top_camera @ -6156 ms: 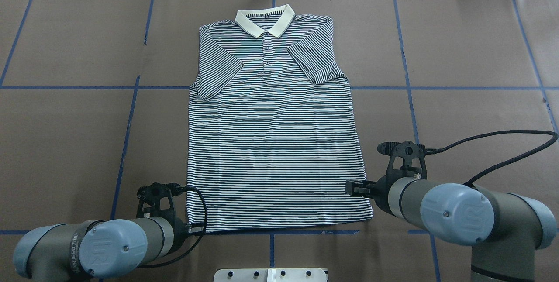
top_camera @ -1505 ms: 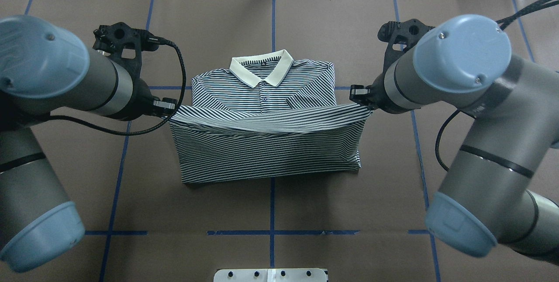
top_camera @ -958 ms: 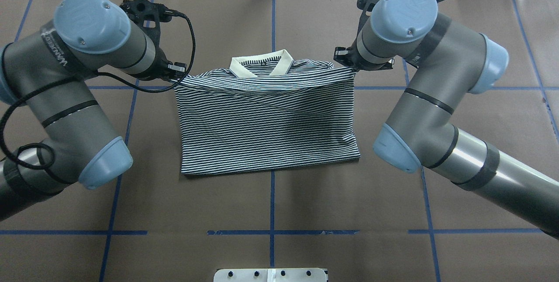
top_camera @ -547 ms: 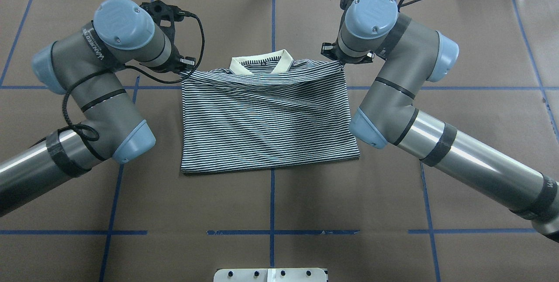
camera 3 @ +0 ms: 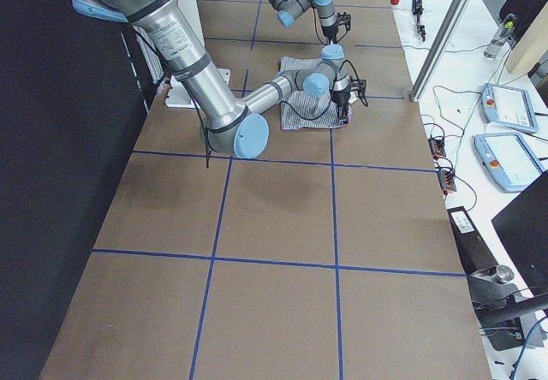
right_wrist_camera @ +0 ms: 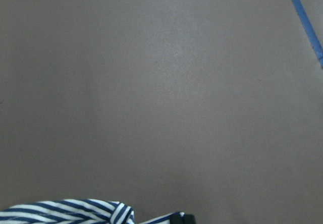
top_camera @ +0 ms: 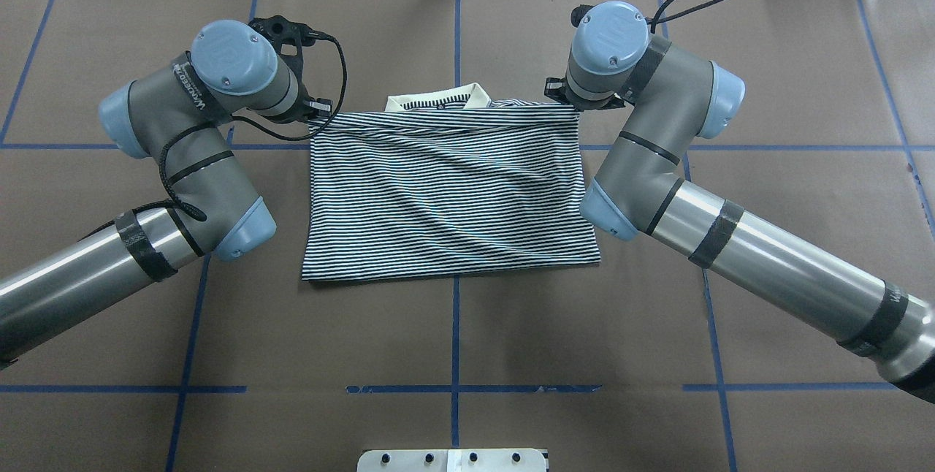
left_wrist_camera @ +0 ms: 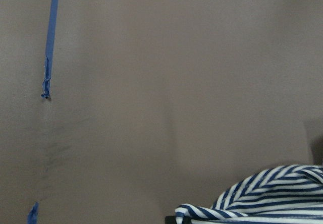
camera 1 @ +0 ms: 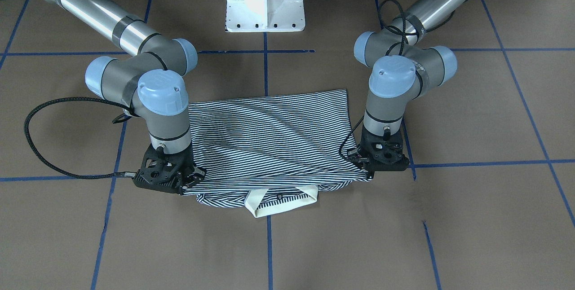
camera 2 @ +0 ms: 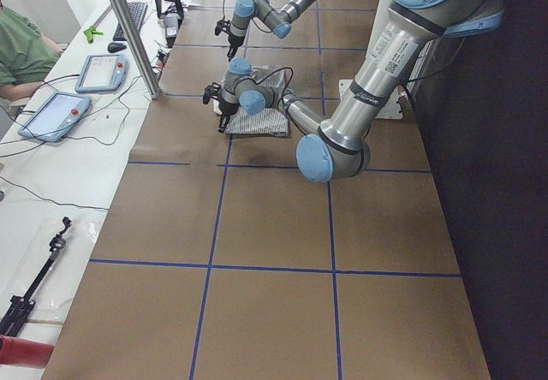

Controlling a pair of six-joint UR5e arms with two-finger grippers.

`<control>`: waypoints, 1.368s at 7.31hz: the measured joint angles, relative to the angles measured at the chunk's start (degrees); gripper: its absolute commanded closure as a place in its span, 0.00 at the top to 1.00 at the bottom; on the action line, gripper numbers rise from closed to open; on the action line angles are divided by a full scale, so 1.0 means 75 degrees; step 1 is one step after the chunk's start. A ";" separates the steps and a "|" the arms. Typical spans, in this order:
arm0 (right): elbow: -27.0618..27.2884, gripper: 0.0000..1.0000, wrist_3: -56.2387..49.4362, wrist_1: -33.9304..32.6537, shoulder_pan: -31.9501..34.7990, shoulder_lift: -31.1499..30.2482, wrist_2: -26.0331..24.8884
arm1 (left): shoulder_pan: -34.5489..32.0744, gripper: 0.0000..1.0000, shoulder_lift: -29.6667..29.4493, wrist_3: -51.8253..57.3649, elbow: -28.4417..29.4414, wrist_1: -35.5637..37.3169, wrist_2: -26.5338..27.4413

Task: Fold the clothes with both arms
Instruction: 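Lift the hem with both grippers and fold it toward the collar, then release the hem and move the left gripper to the folded side edge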

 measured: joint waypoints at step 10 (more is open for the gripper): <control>0.0632 1.00 -0.1751 0.0030 0.0286 -0.0367 0.0242 | 0.1461 0.59 0.1922 -0.1466 -0.3193 -0.0062 -0.0390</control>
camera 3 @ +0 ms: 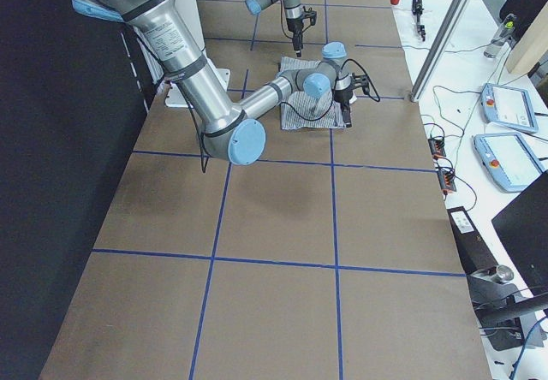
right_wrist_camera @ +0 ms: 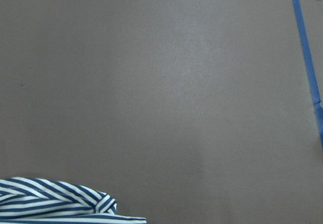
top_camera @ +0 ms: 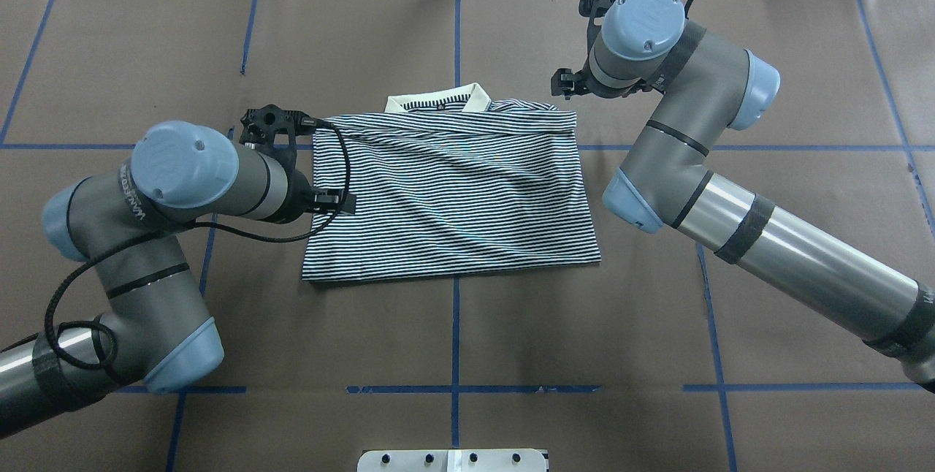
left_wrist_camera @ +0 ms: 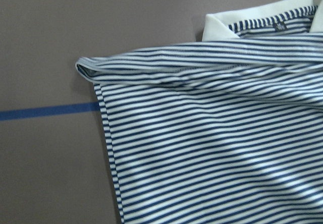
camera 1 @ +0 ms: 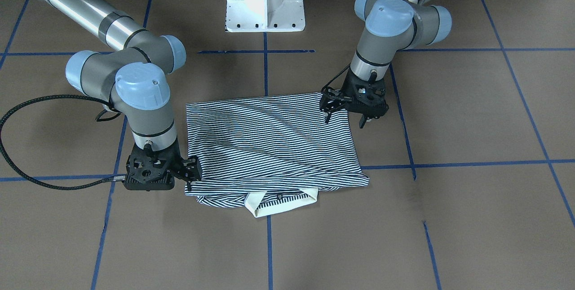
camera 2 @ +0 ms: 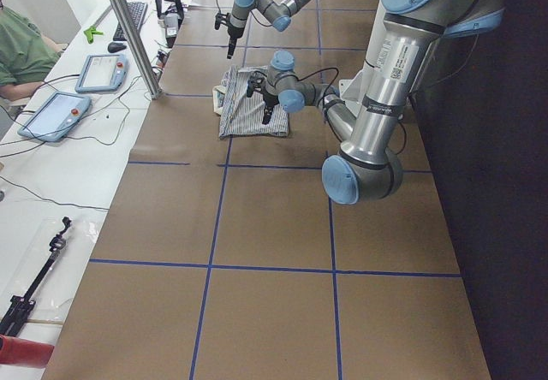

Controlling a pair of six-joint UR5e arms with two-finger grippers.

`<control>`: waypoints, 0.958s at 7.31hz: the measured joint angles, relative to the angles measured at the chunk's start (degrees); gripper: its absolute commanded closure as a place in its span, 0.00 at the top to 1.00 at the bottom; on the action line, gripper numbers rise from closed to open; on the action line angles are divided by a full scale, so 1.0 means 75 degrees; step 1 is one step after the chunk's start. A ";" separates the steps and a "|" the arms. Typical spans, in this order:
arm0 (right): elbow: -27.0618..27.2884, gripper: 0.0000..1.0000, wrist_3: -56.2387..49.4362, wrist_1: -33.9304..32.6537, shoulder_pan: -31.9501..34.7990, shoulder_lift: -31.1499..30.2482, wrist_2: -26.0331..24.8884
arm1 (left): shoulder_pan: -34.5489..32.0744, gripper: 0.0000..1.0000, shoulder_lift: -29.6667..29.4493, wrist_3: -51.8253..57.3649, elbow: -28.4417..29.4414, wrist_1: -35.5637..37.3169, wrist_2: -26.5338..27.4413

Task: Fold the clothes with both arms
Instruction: 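Release the hem and move the left gripper to the folded side edge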

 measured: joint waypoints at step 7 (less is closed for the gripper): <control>0.0058 1.00 0.0004 0.0018 0.0005 -0.0053 -0.0025 | 0.0698 0.47 0.0503 -0.0398 -0.0022 0.0009 0.0325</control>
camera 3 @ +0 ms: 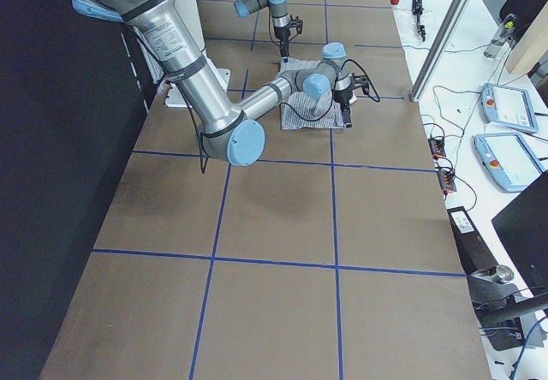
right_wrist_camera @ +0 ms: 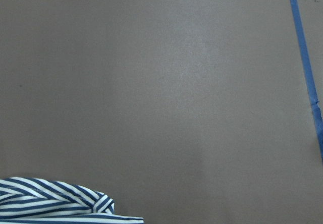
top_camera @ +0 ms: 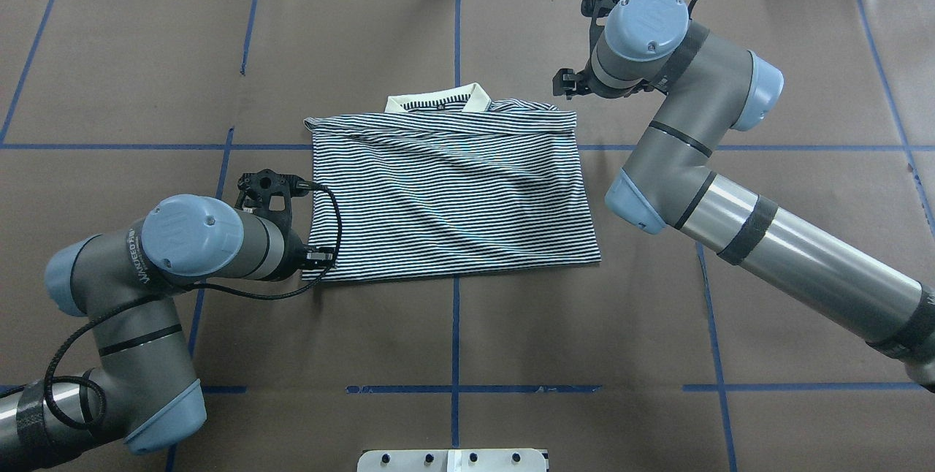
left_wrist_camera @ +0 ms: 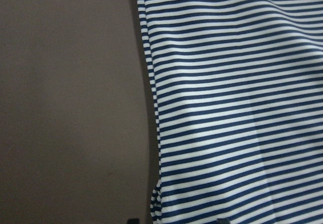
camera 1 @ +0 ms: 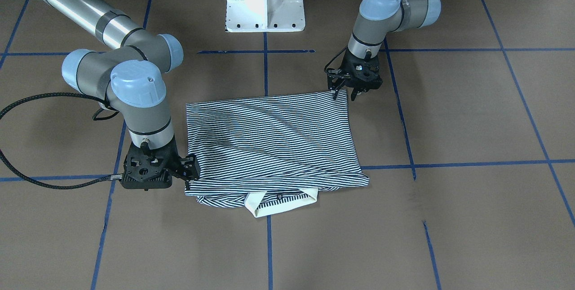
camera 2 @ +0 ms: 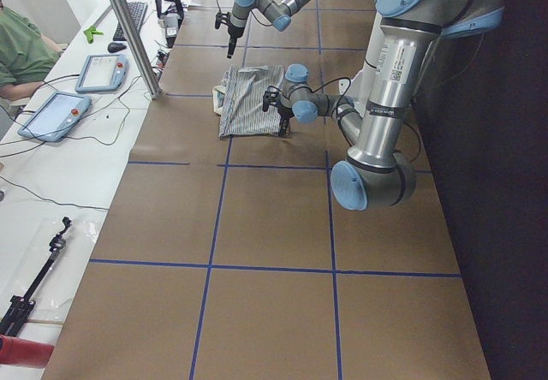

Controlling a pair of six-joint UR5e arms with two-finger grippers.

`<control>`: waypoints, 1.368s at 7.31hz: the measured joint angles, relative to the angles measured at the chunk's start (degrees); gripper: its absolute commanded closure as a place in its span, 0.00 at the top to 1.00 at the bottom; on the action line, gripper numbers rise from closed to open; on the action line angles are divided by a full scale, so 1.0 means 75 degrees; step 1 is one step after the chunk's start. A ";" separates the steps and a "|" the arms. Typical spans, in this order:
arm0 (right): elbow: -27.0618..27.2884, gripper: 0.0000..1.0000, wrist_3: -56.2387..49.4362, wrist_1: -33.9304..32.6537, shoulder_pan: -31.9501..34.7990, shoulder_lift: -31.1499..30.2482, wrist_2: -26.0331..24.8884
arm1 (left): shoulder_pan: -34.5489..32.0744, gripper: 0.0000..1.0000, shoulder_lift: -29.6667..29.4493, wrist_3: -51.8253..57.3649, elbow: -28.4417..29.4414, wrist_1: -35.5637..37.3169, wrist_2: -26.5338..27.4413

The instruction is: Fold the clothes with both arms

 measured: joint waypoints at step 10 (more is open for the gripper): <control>0.0101 1.00 0.0146 0.0019 0.0000 -0.0005 -0.0072 | -0.0612 0.00 0.0019 0.1141 -0.0039 0.0050 0.0166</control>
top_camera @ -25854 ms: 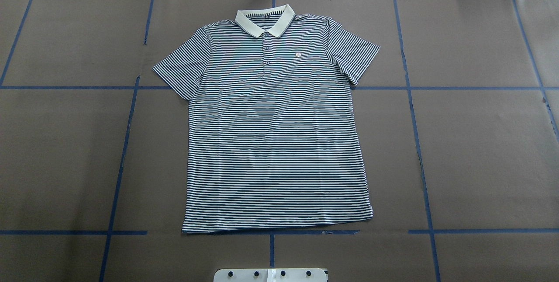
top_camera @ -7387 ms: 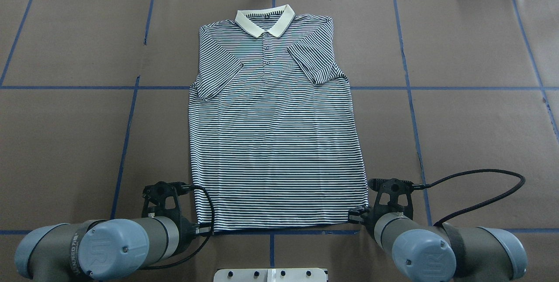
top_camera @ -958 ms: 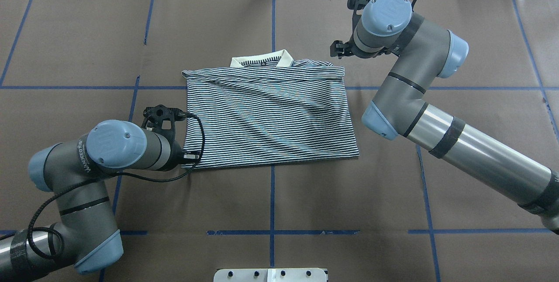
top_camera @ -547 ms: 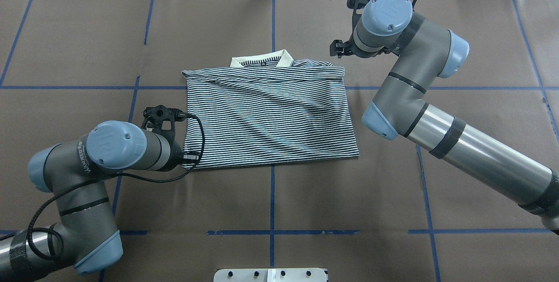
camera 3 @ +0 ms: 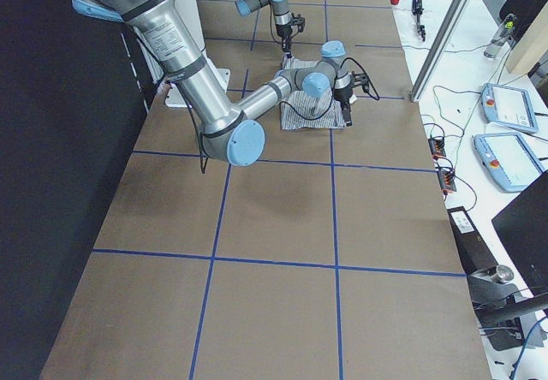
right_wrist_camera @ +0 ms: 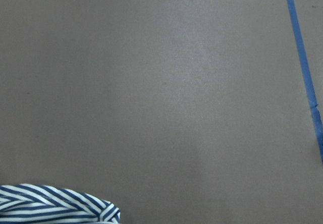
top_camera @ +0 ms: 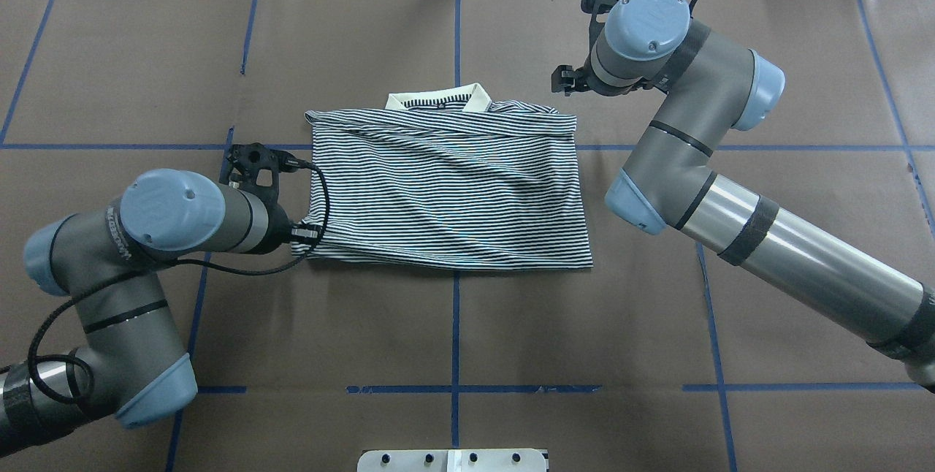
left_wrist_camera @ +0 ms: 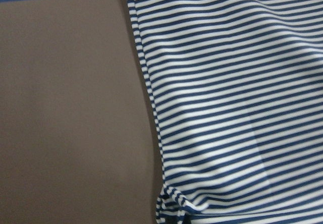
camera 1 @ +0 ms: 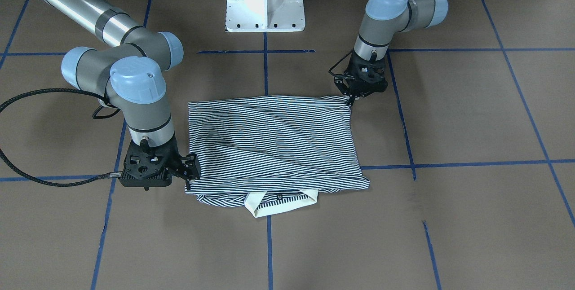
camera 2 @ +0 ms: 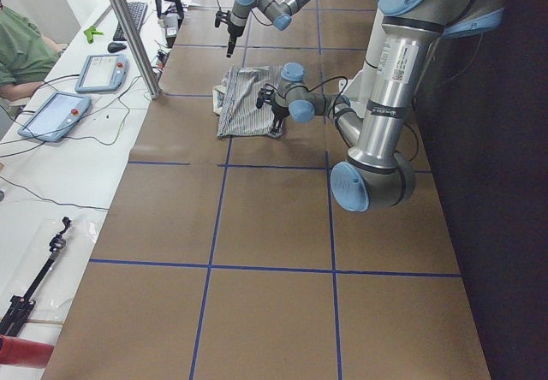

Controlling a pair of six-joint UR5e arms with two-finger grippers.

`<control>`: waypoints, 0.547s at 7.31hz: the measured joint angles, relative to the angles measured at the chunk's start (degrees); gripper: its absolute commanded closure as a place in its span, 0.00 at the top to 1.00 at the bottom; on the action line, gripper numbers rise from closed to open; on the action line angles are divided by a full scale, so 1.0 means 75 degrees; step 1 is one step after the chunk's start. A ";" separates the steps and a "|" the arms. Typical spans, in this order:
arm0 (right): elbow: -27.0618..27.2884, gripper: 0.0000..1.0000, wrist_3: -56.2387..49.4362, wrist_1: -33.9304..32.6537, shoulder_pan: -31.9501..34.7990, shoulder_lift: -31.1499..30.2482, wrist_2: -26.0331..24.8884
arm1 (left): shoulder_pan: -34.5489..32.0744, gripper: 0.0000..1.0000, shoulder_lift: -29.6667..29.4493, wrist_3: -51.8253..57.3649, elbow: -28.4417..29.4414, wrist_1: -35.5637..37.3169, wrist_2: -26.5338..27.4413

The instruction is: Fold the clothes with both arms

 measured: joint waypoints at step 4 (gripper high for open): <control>0.0000 1.00 0.0200 0.0004 0.0000 0.0001 -0.0001 | -0.1614 0.00 -0.0448 0.1319 0.1566 -0.0772 0.0293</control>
